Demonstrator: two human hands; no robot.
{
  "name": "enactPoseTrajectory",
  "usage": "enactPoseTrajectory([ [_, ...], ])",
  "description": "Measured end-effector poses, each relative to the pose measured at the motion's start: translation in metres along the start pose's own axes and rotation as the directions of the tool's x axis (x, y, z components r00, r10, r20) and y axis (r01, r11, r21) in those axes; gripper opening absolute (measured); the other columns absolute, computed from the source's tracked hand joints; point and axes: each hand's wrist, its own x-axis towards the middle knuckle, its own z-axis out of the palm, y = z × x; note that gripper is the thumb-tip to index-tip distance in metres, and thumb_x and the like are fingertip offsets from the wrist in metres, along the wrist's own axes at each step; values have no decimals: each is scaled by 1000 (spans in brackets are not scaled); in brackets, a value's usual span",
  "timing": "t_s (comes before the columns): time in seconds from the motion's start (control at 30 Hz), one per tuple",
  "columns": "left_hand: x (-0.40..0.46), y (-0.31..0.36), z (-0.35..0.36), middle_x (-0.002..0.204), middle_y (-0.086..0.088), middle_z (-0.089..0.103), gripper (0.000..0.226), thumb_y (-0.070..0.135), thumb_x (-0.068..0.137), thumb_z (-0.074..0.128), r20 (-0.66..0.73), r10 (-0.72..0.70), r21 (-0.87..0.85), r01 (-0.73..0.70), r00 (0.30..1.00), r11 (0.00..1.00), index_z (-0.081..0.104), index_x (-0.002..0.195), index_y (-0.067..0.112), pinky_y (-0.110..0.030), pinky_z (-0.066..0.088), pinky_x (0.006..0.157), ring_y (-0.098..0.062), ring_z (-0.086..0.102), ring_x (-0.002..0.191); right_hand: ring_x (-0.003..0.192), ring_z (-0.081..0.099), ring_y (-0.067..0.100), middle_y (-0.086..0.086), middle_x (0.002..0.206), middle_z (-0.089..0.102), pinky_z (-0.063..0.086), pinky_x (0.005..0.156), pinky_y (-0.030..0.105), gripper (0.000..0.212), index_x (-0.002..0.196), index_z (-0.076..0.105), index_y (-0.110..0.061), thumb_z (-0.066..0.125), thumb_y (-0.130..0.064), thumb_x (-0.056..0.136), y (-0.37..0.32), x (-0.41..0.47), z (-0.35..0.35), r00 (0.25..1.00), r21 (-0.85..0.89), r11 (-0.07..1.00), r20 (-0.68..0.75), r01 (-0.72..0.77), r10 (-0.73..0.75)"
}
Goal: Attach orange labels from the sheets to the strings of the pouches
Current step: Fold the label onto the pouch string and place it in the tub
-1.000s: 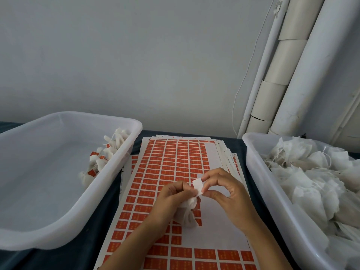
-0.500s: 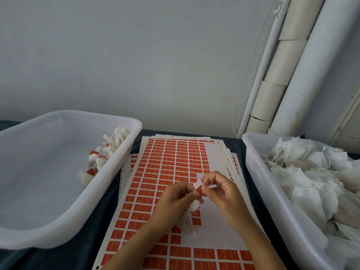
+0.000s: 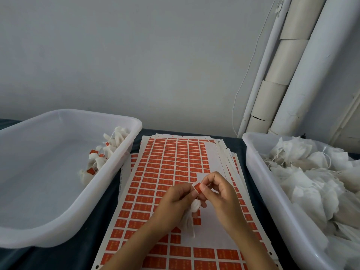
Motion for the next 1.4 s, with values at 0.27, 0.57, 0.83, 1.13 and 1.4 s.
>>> enactPoseTrajectory([
  [0.27,0,-3,1,77,5,71,32,12,100,40,13,-35,-26,35,999,999,70,88,15,-18,53,66,-11,66,70,81,60,10,-3,81,60,54,76,21,10,83,56,-20,56,-13,90,0,0,-2,1000,-1,1000,15,-11,11],
  [0.57,-1,1,1,69,5,69,31,14,98,44,15,-14,-10,14,1000,1000,71,84,12,-19,51,60,-9,62,60,83,60,16,-3,82,60,55,80,26,8,84,57,-17,56,-12,91,-2,0,1,1000,7,1000,13,-26,26],
  [0.83,-1,-1,3,75,1,71,29,14,98,45,-47,6,43,-4,999,999,72,88,9,-25,55,65,-24,65,69,84,60,10,-4,82,60,54,79,23,12,82,56,-17,57,-8,90,-2,0,1,1000,7,1000,-6,-11,11],
  [1.13,0,-1,4,77,-2,72,30,15,98,45,-24,10,12,-10,1000,1000,72,86,14,-24,54,63,-15,65,66,83,60,10,-5,81,60,54,79,25,12,82,54,-17,57,-8,90,-2,0,1,1000,14,1000,-17,18,-18],
  [1.4,-1,0,5,73,1,70,30,36,93,50,-17,3,-120,-5,1000,993,73,79,20,-20,51,64,-11,65,66,84,61,10,-13,80,61,55,77,24,13,83,54,-21,57,-10,90,3,-1,4,999,-4,999,-12,52,-52],
])
